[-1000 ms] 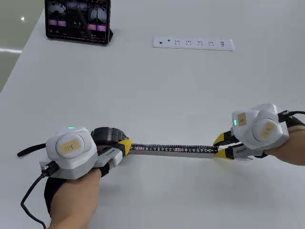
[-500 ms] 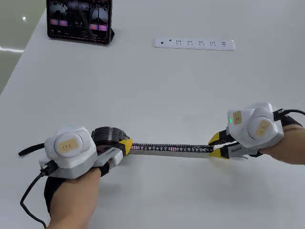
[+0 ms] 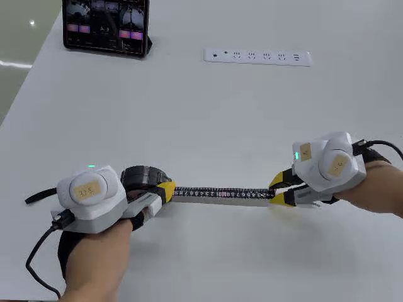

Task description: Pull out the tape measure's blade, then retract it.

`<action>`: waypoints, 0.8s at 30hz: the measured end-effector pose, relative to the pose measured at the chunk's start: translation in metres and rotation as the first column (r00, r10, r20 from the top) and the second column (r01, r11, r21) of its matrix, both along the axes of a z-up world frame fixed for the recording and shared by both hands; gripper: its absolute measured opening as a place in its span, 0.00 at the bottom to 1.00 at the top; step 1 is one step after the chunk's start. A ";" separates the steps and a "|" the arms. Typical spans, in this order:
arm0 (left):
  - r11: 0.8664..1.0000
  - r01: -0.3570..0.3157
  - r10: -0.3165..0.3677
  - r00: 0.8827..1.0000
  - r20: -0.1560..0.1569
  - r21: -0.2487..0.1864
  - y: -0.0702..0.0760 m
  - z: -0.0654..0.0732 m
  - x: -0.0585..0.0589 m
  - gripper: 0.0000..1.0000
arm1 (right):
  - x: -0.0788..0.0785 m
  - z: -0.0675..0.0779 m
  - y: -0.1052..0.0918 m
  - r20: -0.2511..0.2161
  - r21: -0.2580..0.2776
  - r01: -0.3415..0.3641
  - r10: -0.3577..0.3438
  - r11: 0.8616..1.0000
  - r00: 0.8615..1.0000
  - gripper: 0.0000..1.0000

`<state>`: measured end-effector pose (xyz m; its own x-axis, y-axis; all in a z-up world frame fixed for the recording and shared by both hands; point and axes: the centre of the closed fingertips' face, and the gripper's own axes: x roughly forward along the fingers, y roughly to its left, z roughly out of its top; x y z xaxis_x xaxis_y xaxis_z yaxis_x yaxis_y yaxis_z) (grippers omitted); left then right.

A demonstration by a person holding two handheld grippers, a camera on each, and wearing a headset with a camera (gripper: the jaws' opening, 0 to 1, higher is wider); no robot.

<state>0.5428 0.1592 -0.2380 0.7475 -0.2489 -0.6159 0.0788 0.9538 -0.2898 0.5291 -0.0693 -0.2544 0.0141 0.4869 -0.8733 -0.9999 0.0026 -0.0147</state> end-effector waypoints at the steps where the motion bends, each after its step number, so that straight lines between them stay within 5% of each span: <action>1: 1.000 0.000 0.000 1.000 0.000 -0.001 0.000 0.000 0.000 0.57 | 0.000 0.000 0.001 -0.001 0.001 -0.002 0.002 1.000 1.000 0.09; 24: 1.000 0.000 0.000 1.000 0.001 -0.022 -0.001 0.001 0.000 0.57 | 0.001 0.000 0.029 -0.011 0.039 -0.009 0.010 0.999 1.000 0.09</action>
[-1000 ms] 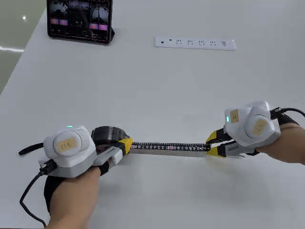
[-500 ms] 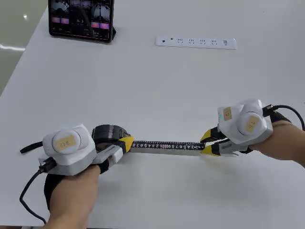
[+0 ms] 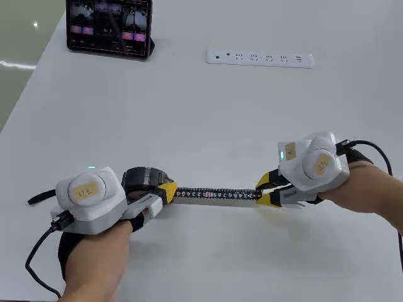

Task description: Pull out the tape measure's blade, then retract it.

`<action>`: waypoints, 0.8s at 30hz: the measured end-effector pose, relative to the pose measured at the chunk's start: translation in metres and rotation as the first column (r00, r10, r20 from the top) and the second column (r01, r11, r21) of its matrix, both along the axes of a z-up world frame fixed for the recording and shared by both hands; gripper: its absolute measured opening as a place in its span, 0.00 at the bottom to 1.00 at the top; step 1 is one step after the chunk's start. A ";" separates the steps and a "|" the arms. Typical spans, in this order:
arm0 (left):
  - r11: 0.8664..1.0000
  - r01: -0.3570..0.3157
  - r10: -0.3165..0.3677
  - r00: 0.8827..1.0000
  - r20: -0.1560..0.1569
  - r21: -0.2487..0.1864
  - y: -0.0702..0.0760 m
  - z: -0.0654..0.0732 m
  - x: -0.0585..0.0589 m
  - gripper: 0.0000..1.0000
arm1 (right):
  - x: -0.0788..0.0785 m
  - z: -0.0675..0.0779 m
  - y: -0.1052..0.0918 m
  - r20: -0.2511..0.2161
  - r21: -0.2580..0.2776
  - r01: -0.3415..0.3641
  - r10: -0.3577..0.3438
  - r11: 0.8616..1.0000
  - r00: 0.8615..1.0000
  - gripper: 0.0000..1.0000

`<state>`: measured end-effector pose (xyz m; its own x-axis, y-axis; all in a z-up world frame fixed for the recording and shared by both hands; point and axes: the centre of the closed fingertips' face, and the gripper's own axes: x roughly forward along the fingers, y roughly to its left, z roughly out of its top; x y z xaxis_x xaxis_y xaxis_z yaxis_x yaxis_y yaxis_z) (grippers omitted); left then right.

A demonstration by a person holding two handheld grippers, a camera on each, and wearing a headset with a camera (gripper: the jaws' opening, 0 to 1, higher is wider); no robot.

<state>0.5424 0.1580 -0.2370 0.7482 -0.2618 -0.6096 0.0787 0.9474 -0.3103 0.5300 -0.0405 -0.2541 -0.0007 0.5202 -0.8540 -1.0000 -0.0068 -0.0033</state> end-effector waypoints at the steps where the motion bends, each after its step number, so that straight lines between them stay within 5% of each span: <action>1: 1.000 0.000 0.000 1.000 0.000 0.000 0.000 0.000 0.000 0.57 | 0.000 0.000 0.001 -0.001 0.001 0.001 -0.001 1.000 1.000 0.09; 24: 1.000 -0.002 0.002 1.000 -0.002 -0.010 0.003 -0.001 0.001 0.57 | 0.001 0.000 0.024 -0.011 0.033 -0.003 0.003 0.999 1.000 0.09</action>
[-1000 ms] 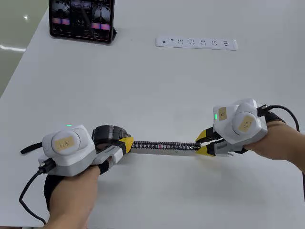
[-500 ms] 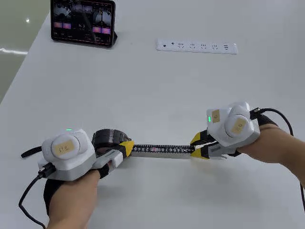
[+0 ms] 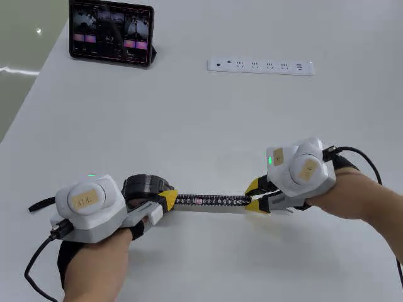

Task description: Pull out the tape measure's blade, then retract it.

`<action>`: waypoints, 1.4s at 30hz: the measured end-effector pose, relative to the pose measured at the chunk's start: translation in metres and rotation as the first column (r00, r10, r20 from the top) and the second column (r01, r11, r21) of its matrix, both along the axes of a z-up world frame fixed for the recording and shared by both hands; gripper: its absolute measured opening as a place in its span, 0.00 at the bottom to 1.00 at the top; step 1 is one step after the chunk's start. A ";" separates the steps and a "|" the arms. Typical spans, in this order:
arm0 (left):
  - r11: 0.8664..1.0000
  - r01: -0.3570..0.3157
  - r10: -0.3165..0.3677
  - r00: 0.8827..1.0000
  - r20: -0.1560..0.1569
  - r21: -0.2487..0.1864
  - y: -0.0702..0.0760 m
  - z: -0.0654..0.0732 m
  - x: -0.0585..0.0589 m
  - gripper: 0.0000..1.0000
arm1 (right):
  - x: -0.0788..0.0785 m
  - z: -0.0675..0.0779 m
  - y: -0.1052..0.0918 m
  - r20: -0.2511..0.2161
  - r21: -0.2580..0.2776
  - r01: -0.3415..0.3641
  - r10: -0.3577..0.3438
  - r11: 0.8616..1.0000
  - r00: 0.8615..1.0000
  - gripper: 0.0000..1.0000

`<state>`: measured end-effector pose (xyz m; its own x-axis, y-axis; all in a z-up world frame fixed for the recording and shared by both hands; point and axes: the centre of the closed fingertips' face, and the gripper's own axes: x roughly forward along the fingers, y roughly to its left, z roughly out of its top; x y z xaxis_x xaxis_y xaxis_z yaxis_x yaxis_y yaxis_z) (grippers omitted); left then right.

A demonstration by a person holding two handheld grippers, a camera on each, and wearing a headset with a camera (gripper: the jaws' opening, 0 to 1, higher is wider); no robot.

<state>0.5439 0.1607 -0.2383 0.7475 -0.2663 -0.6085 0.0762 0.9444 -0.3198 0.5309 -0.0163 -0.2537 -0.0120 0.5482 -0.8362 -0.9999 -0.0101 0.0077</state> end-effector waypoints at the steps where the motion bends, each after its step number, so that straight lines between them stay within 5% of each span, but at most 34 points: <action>1: 1.000 0.000 0.000 1.000 0.000 -0.001 0.000 0.000 0.000 0.57 | 0.000 0.000 0.002 0.000 0.003 -0.001 0.001 1.000 1.000 0.09; 42: 1.000 0.003 -0.003 1.000 0.002 -0.020 0.000 0.000 0.000 0.58 | -0.001 0.000 0.052 -0.030 0.082 0.000 0.002 0.997 1.000 0.09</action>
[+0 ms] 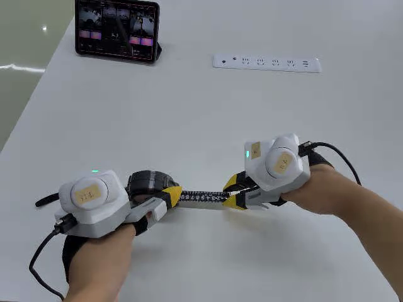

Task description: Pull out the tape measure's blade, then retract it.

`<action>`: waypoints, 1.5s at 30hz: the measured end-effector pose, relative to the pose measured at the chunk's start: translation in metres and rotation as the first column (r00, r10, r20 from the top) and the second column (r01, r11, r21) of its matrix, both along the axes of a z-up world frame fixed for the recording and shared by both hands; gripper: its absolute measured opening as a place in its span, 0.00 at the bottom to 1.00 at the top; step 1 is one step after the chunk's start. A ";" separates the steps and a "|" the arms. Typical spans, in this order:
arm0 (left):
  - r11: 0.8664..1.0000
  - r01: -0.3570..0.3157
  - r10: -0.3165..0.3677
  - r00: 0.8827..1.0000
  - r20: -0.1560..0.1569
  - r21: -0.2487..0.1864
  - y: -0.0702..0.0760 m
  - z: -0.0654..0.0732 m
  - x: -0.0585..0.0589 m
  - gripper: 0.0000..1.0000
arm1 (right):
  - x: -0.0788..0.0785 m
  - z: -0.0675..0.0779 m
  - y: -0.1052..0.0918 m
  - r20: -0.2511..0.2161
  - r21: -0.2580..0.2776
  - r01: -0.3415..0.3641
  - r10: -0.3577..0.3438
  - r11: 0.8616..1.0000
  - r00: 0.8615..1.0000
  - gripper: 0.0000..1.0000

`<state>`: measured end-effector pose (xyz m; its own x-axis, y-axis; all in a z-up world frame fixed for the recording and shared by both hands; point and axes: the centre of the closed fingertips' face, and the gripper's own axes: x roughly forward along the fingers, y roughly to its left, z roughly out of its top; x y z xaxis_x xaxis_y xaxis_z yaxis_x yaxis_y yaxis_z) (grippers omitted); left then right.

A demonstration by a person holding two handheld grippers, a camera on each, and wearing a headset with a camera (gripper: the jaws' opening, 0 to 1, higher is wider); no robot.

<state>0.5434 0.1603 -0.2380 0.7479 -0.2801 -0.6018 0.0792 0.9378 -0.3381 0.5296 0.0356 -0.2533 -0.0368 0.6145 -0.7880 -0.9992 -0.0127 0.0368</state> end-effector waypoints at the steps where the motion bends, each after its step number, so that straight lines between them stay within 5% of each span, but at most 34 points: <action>1: 1.000 0.000 0.000 1.000 0.000 -0.001 0.000 0.000 0.000 0.58 | 0.000 0.000 0.002 0.000 0.002 -0.001 0.001 1.000 1.000 0.09; 45: 1.000 -0.004 0.004 1.000 0.002 -0.015 0.000 0.000 0.000 0.58 | -0.001 -0.001 0.063 -0.013 0.108 0.008 -0.007 0.994 1.000 0.09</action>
